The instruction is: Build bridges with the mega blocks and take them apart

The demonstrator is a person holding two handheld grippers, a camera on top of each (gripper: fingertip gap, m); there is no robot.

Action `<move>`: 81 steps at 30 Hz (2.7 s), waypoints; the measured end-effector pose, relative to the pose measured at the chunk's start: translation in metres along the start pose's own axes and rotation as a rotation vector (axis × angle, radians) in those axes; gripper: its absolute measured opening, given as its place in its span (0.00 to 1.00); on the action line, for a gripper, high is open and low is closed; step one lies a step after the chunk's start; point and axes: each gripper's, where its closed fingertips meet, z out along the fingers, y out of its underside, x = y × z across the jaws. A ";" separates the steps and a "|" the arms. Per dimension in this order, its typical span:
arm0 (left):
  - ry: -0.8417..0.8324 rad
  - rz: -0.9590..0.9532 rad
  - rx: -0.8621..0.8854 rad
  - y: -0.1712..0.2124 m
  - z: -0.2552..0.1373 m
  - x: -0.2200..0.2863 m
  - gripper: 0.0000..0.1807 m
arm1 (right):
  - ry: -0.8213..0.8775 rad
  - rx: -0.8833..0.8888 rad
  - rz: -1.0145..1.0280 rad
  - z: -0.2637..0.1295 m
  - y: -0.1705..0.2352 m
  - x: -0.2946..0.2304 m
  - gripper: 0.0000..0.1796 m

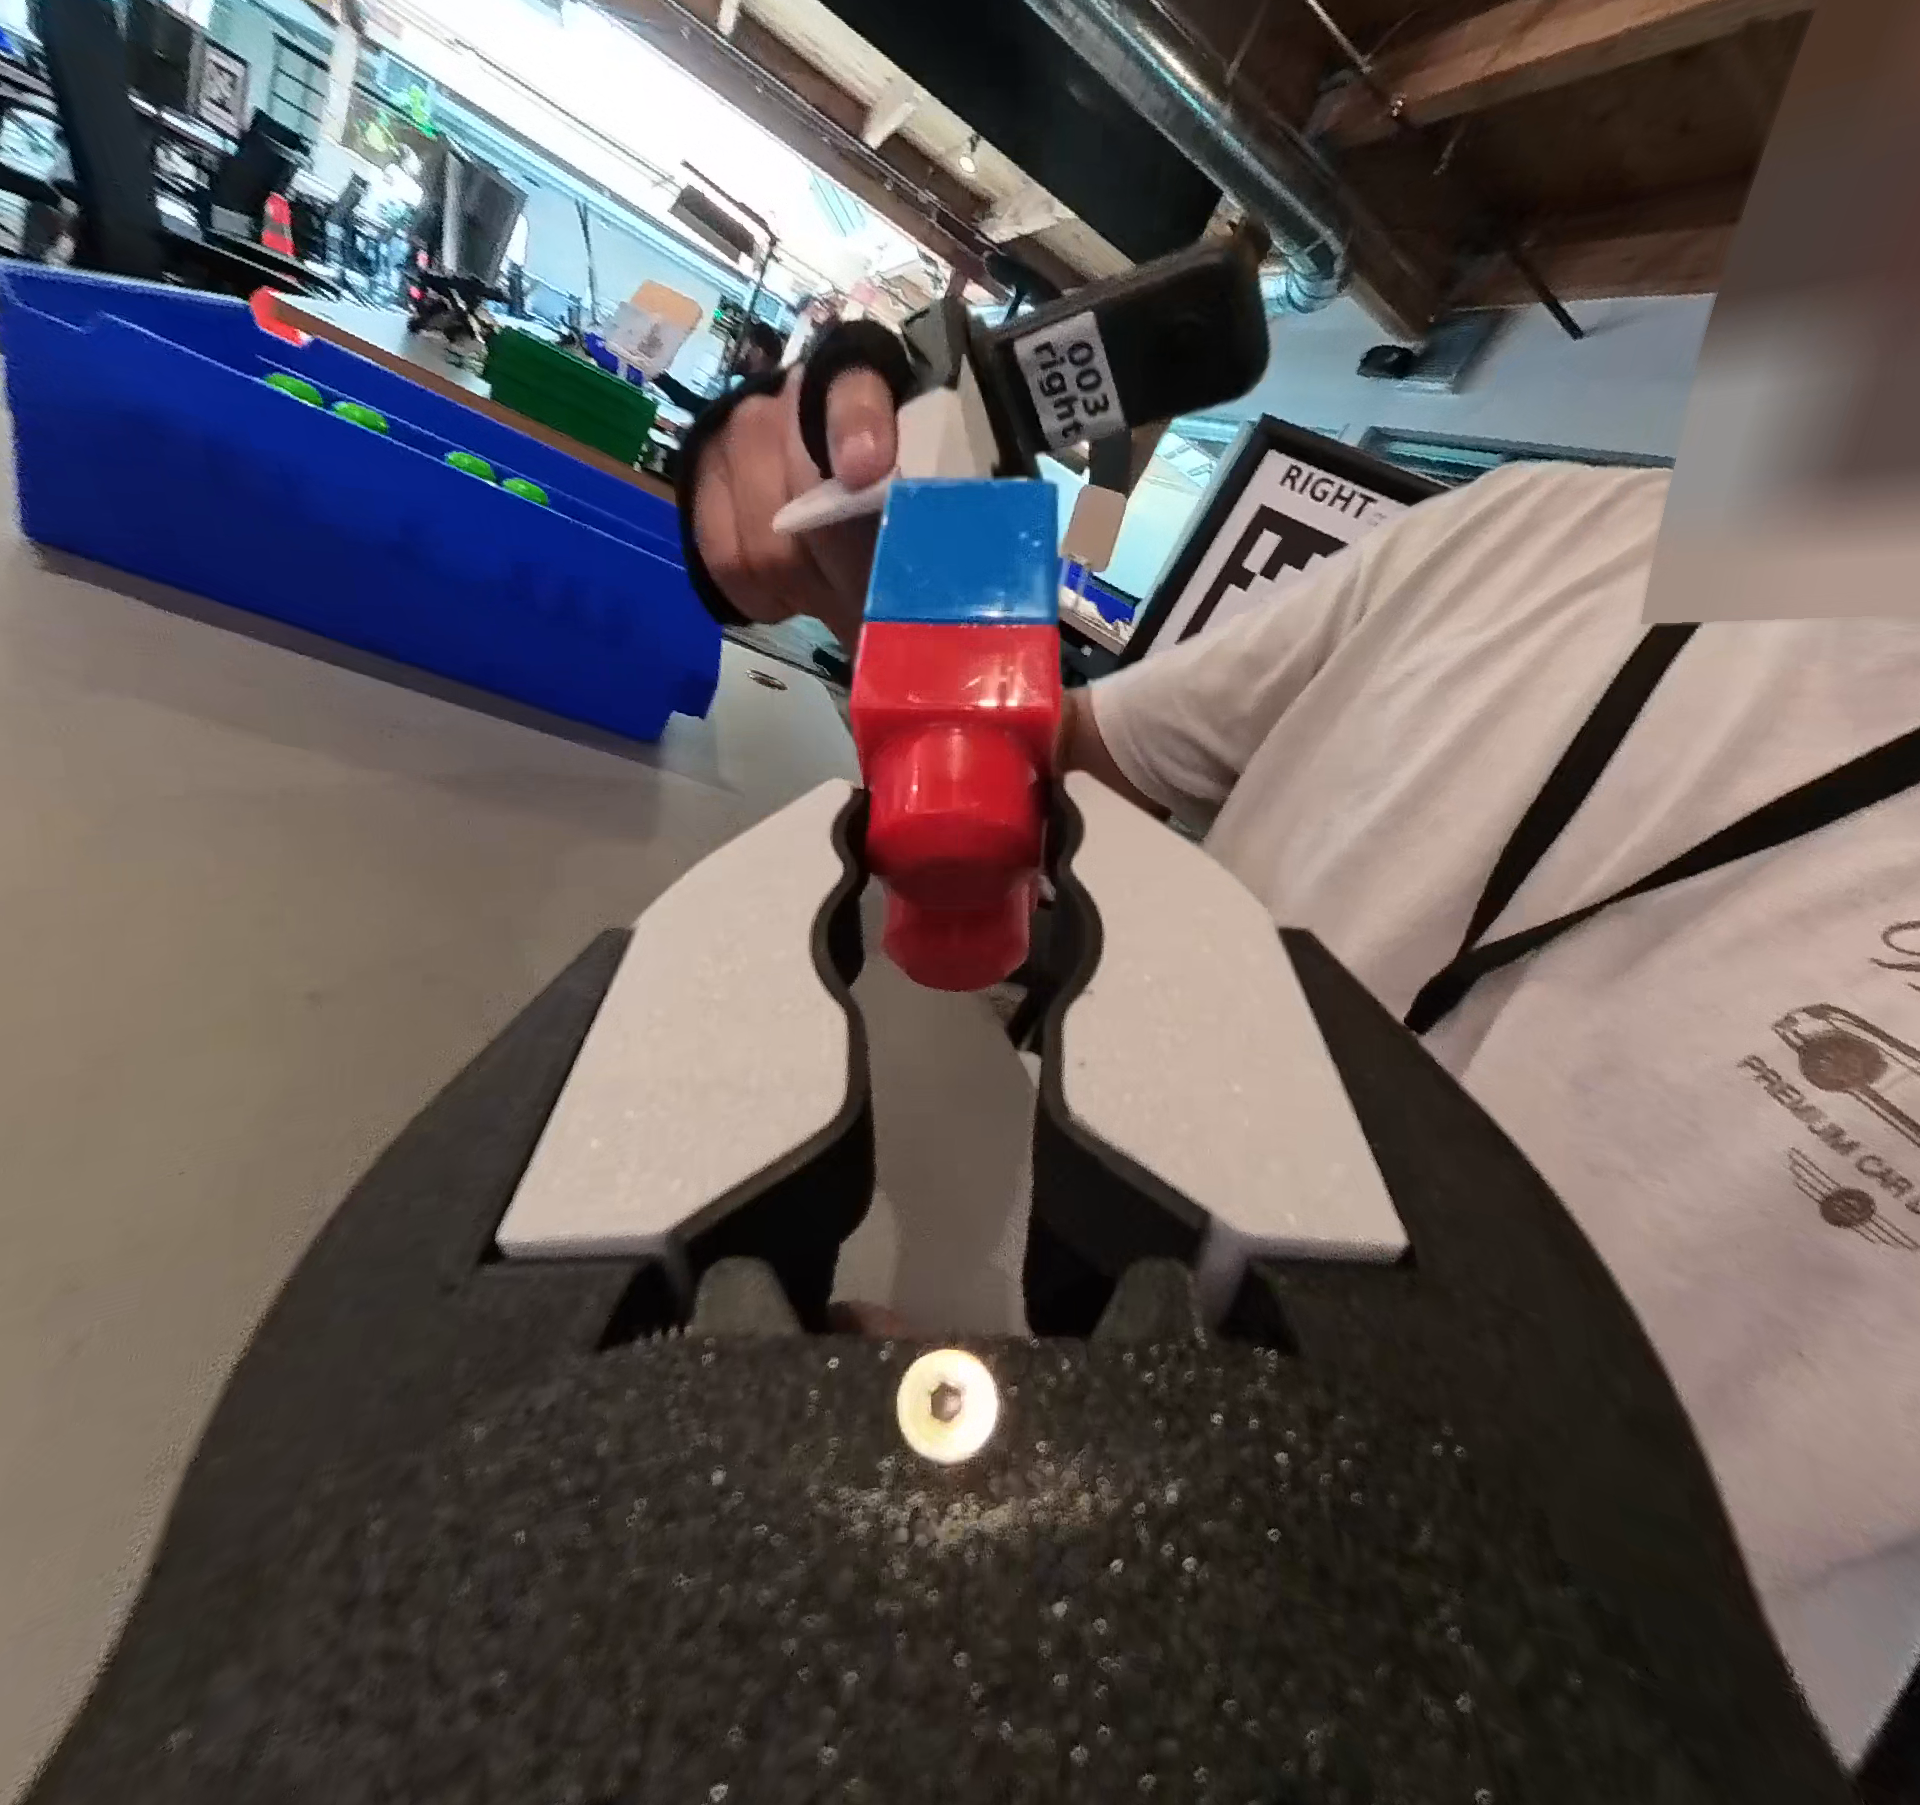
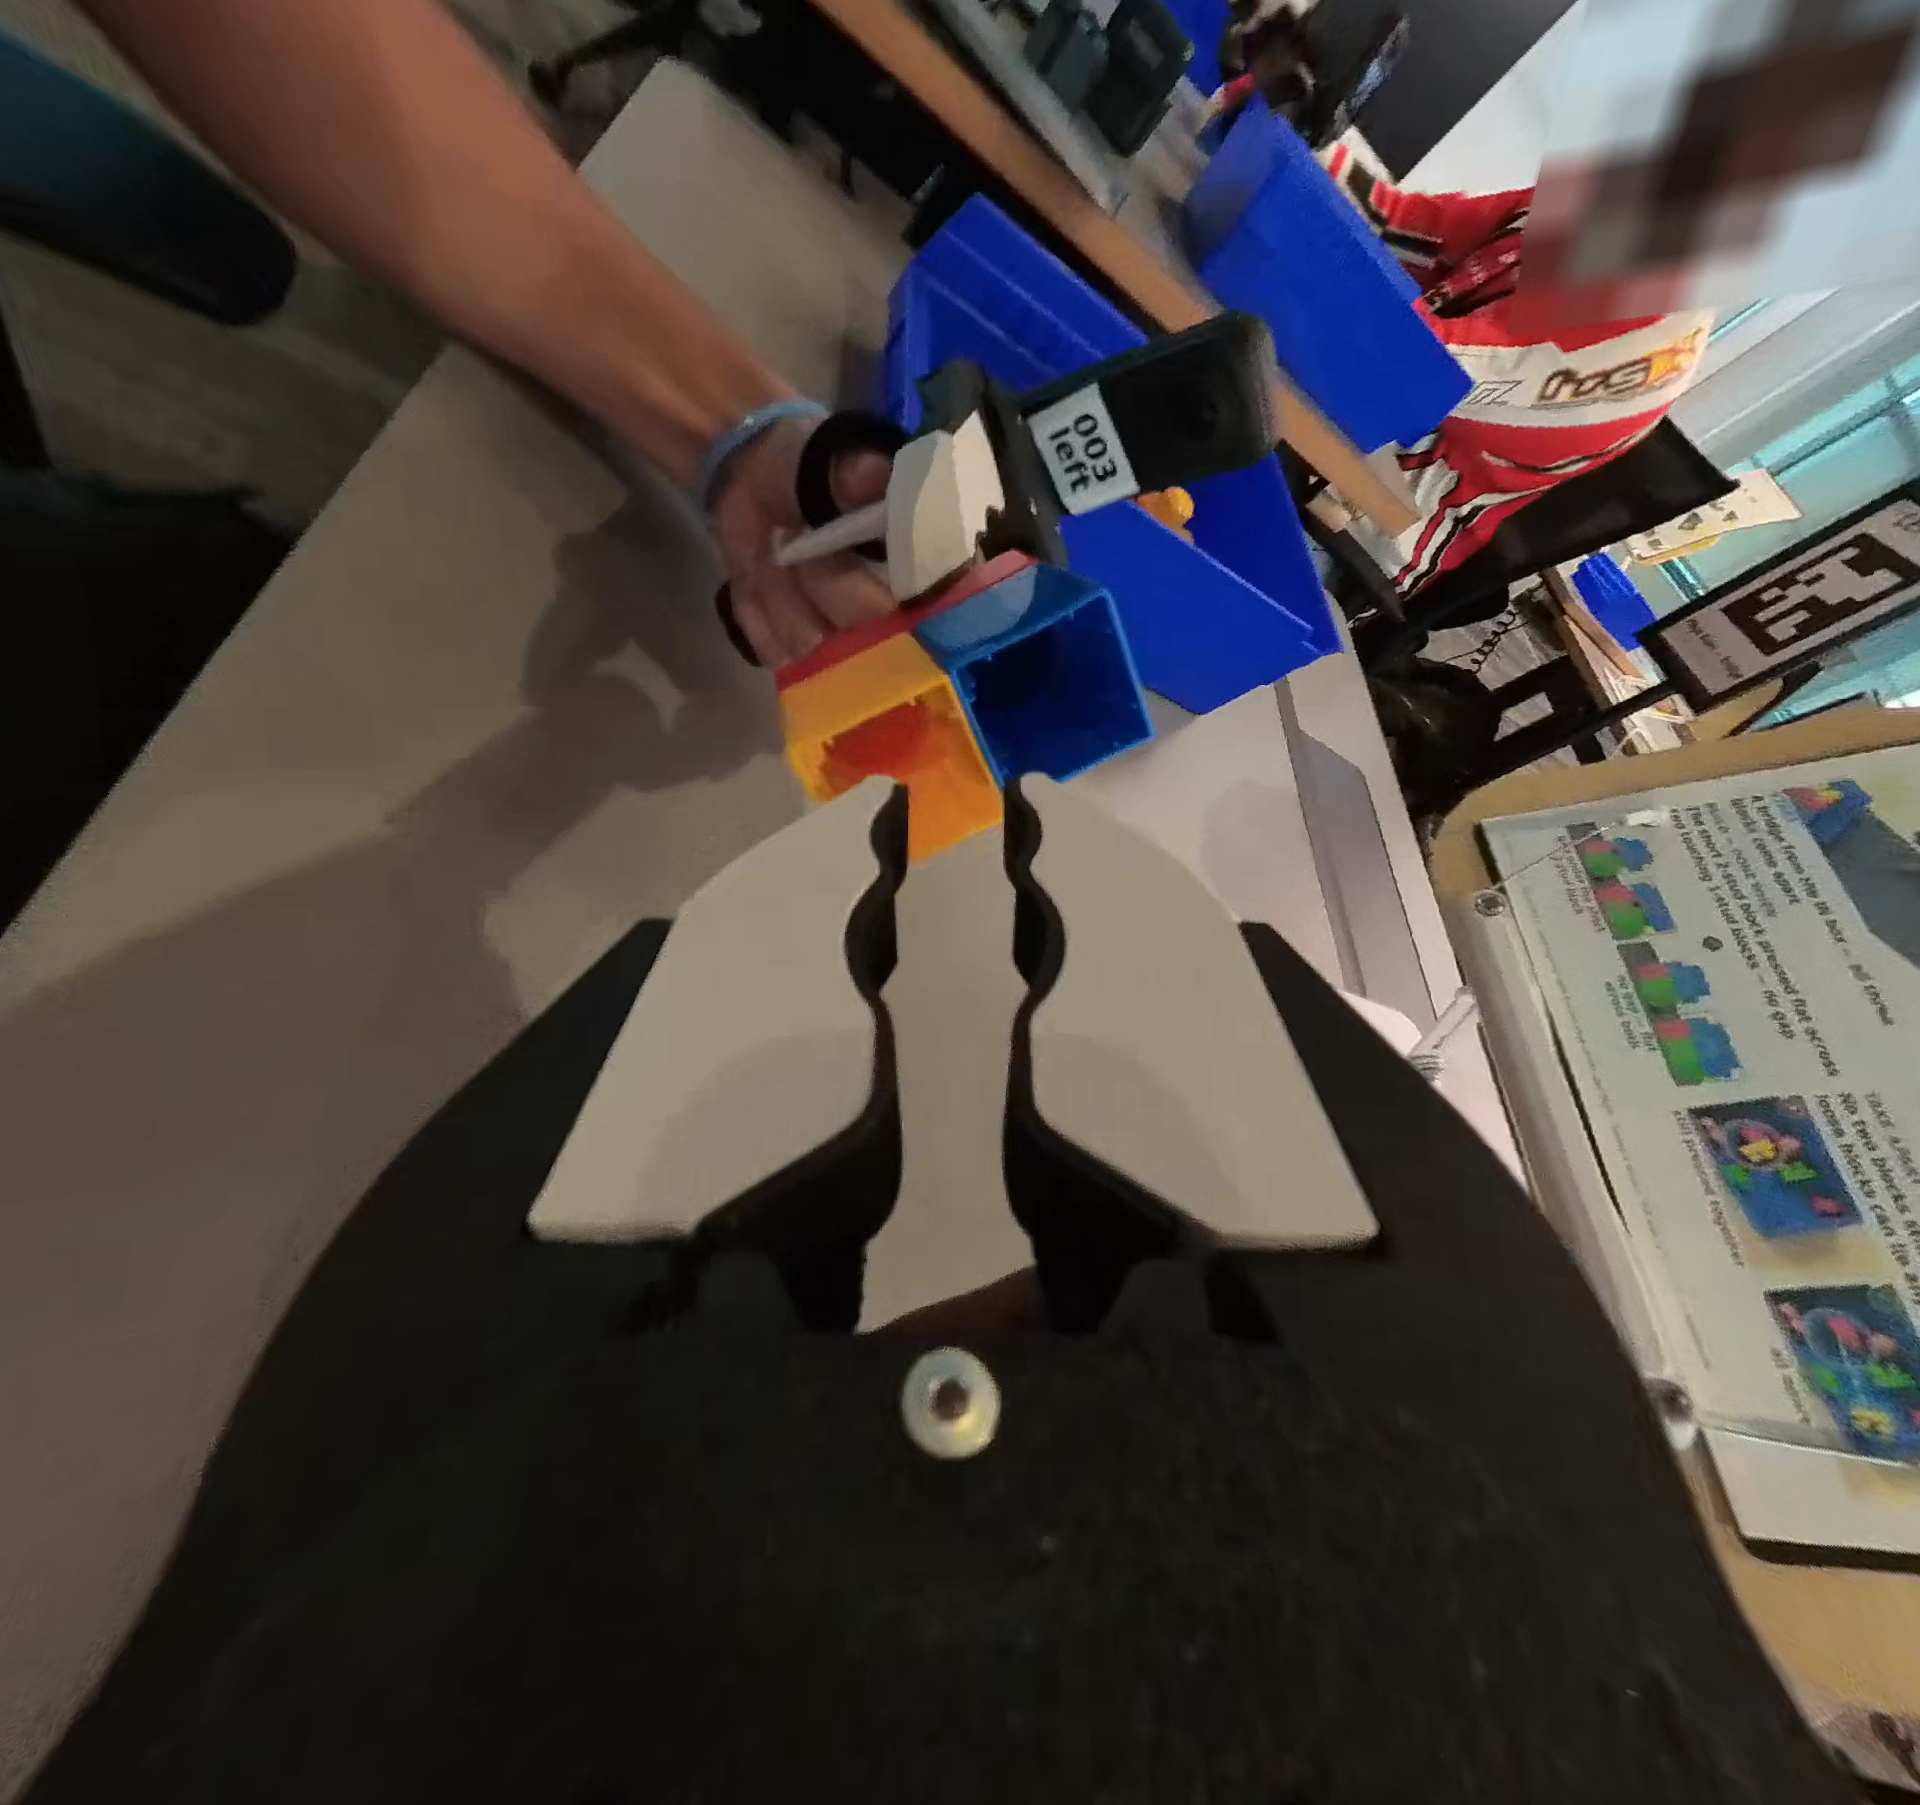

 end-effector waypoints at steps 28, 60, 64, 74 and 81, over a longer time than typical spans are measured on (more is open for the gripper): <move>0.015 -0.092 0.025 -0.003 0.006 -0.003 0.19 | -0.016 0.089 0.050 0.009 -0.002 -0.006 0.01; -0.268 0.177 -0.182 0.011 -0.005 -0.014 0.19 | -0.048 0.129 0.945 0.044 0.026 -0.017 0.21; -0.304 0.192 -0.096 -0.005 -0.011 -0.008 0.28 | -0.023 0.247 1.001 0.032 0.022 -0.006 0.21; -0.345 0.170 0.020 -0.014 0.001 -0.001 0.31 | 0.186 0.689 1.153 -0.007 0.008 0.025 0.21; -0.287 0.101 0.129 -0.022 0.016 0.001 0.32 | 0.251 0.730 1.120 0.006 -0.002 0.021 0.21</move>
